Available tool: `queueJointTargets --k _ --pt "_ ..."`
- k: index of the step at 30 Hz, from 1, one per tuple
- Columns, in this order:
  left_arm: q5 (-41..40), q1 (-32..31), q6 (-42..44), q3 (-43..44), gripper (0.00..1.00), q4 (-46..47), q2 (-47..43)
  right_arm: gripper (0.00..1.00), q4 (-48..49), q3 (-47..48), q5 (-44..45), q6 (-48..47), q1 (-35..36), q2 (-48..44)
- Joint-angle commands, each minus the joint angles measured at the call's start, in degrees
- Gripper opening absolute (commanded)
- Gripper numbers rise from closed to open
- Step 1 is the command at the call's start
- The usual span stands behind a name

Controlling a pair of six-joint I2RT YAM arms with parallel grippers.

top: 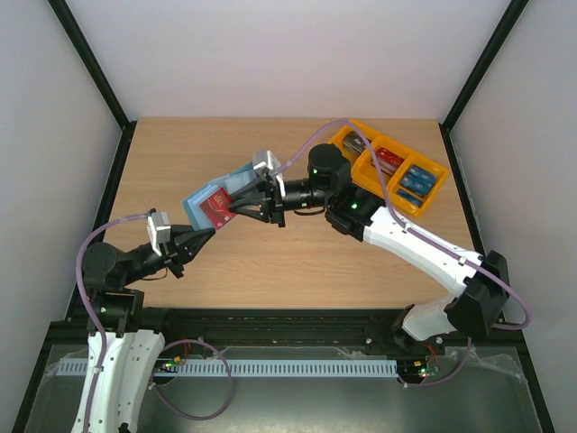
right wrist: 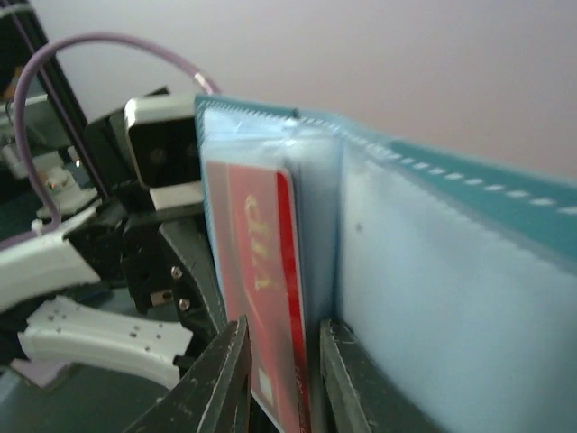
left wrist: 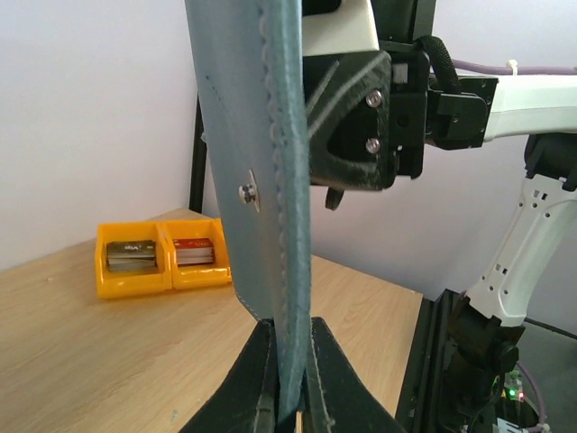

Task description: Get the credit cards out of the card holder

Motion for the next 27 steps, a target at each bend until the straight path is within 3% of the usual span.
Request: queueJointTargets --k 1,6,13,24,27 --pt "0.34 0.13 1.53 1.74 0.02 1.66 -0.44 0.23 -7.76 1.99 -4.56 -6.52 0.57 -0.07" --pt "1.27 0.13 3.11 2.12 0.02 0.53 -0.6 0.11 -5.31 2.54 -1.61 -4.54 0.73 0.44" --pt "2.61 0.13 6.05 2.24 0.02 -1.79 -1.24 0.15 -4.48 4.4 -5.38 -3.81 0.38 0.37" --pt "2.83 0.02 8.26 3.01 0.02 -2.84 -1.5 0.13 -3.07 3.45 2.72 -1.51 0.41 -0.01" --pt "2.7 0.04 8.61 3.1 0.02 -2.85 -1.5 0.12 -0.66 2.16 9.08 -0.02 0.47 -1.22"
